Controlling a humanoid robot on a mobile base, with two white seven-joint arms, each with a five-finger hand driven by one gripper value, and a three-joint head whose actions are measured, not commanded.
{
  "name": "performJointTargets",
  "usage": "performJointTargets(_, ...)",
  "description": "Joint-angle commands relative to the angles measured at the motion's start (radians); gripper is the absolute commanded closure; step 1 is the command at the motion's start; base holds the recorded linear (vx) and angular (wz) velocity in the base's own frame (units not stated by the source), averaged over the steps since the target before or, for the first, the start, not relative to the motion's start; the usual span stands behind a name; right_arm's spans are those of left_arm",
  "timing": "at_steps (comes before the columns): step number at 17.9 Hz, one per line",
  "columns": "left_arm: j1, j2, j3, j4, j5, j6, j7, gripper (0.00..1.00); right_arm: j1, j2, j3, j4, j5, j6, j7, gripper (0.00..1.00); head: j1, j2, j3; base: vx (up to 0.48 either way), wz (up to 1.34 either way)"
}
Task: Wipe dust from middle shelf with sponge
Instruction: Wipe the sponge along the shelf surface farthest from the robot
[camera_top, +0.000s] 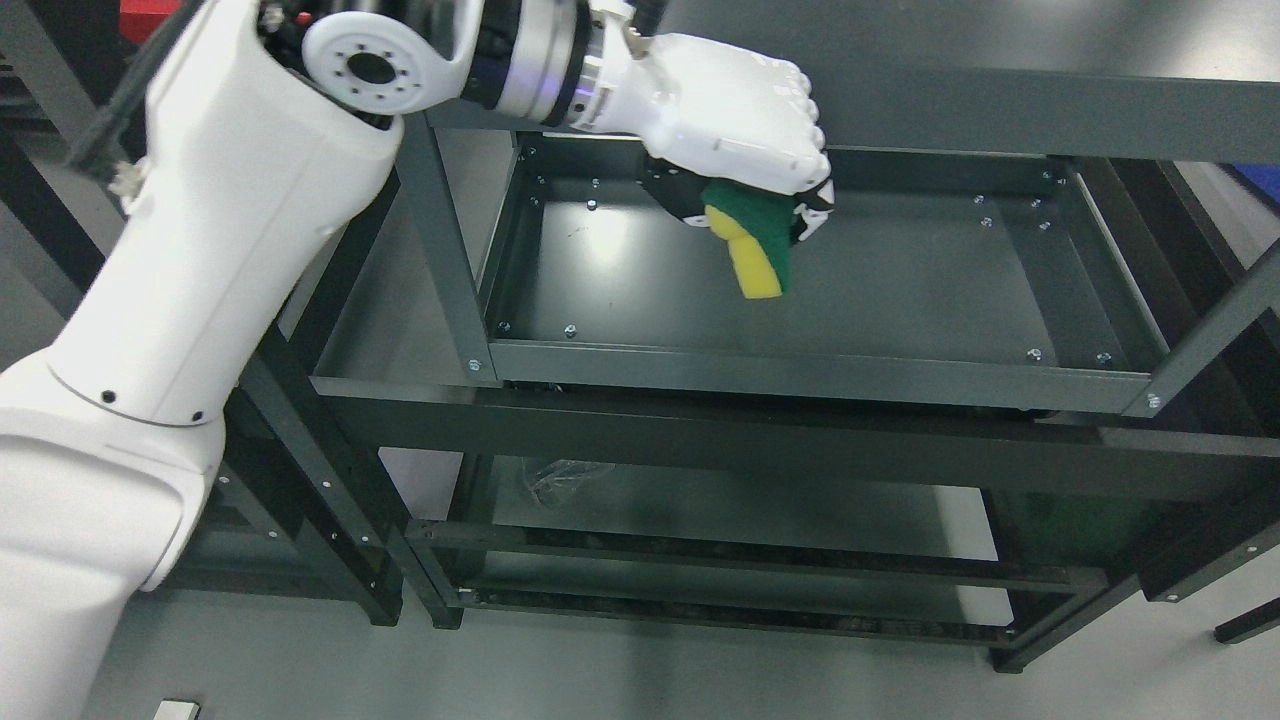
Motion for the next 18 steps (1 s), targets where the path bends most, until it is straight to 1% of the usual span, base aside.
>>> performJointTargets(1,0.064,0.395,0.203,-0.143,0.126,-0.032,-0.01,0.98,0.0,-0.017,0.0,-0.017,0.0,0.001,0.0,0.0,0.0,0.0,0.0,0.0,0.0)
performJointTargets(2,0.072,0.42,0.212,-0.143,0.142,-0.032,-0.01,0.98,0.0,-0.017,0.0,-0.017,0.0,0.001,0.0,0.0,0.0,0.0,0.0,0.0,0.0)
performJointTargets(3,0.075,0.42,0.215,-0.143,0.15,-0.032,-0.01,0.98,0.0,-0.017,0.0,-0.017,0.0,0.001,0.0,0.0,0.0,0.0,0.0,0.0,0.0)
performJointTargets(4,0.075,0.409,0.215,-0.141,0.153,-0.032,-0.007,0.98,0.0,-0.017,0.0,-0.017,0.0,0.001,0.0,0.0,0.0,0.0,0.0,0.0,0.0)
performJointTargets(5,0.069,0.38,0.214,-0.141,0.152,-0.032,-0.006,0.98,0.0,-0.017,0.0,-0.017,0.0,0.001,0.0,0.0,0.0,0.0,0.0,0.0,0.0)
performJointTargets(6,0.064,0.3,0.209,-0.137,0.149,-0.029,-0.009,0.99,0.0,-0.017,0.0,-0.017,0.0,0.001,0.0,0.0,0.0,0.0,0.0,0.0,0.0)
performJointTargets(7,0.061,0.206,0.203,-0.131,0.138,-0.003,-0.009,0.99,0.0,-0.017,0.0,-0.017,0.0,0.001,0.0,0.0,0.0,0.0,0.0,0.0,0.0)
performJointTargets(9,0.057,0.05,0.201,-0.12,0.08,0.076,-0.01,0.99,0.0,-0.017,0.0,-0.017,0.0,0.001,0.0,0.0,0.0,0.0,0.0,-0.001,0.01)
performJointTargets(10,0.05,-0.047,0.2,-0.103,0.048,0.105,-0.009,0.99,0.0,-0.017,0.0,-0.017,0.0,0.001,0.0,0.0,0.0,0.0,0.0,-0.002,0.02)
performJointTargets(12,0.044,-0.228,0.198,-0.018,-0.036,0.112,-0.007,1.0,0.0,-0.017,0.0,-0.017,0.0,0.001,0.0,0.0,0.0,0.0,0.0,-0.002,0.02)
performJointTargets(13,0.041,-0.245,0.204,0.025,-0.082,0.112,-0.004,1.0,0.0,-0.017,0.0,-0.017,0.0,0.001,0.0,0.0,0.0,0.0,0.0,0.0,0.0)
performJointTargets(14,0.023,-0.245,0.198,0.065,-0.11,0.112,0.005,1.0,0.0,-0.017,0.0,-0.017,0.0,0.001,0.0,0.0,0.0,0.0,0.0,0.0,0.0)
performJointTargets(15,-0.018,-0.245,0.163,0.105,-0.117,0.12,0.047,1.0,0.0,-0.017,0.0,-0.017,0.0,0.001,0.0,0.0,0.0,0.0,0.0,0.0,0.0)
performJointTargets(16,-0.06,-0.245,0.085,0.142,-0.111,0.127,0.136,1.0,0.0,-0.017,0.0,-0.017,0.0,0.001,0.0,0.0,0.0,0.0,0.0,0.0,0.0)
performJointTargets(18,-0.138,-0.245,-0.021,0.219,-0.078,0.149,0.288,1.0,0.0,-0.017,0.0,-0.017,0.0,0.001,0.0,0.0,0.0,0.0,0.0,0.005,-0.02)
